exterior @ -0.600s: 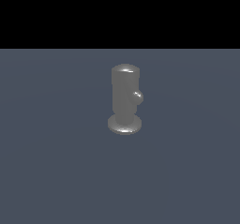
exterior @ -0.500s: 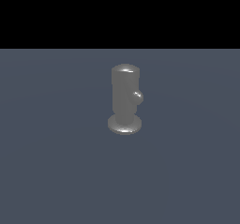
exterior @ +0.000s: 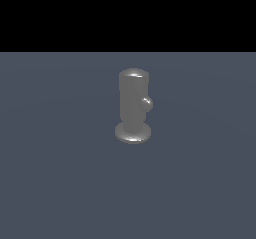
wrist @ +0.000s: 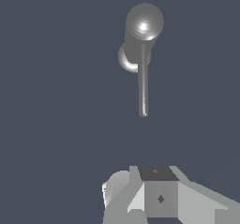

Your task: Turn on the faucet by rotating a designated handle.

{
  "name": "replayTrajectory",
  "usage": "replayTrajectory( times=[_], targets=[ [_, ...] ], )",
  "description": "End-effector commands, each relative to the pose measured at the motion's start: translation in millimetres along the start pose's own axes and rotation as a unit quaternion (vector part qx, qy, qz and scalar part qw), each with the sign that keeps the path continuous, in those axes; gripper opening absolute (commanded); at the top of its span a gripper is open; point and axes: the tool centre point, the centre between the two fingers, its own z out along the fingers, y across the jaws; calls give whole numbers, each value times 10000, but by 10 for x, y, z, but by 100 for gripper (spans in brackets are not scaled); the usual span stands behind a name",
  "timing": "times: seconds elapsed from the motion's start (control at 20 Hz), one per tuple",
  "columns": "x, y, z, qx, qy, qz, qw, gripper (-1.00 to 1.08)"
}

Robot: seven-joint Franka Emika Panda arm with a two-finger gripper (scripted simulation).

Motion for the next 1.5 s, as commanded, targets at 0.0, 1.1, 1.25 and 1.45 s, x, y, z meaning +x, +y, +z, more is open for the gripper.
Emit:
replayTrajectory(
  times=[0.0, 1.1, 1.25, 1.45],
  targets=[
    [13, -8, 127, 0, 0, 7, 10000, -100],
    [240, -117, 1830, 6, 33, 102, 9999, -100],
    [270, -128, 1989, 7, 36, 110, 9999, -100],
    [303, -139, 2146, 7, 38, 116, 9999, -100]
  ],
)
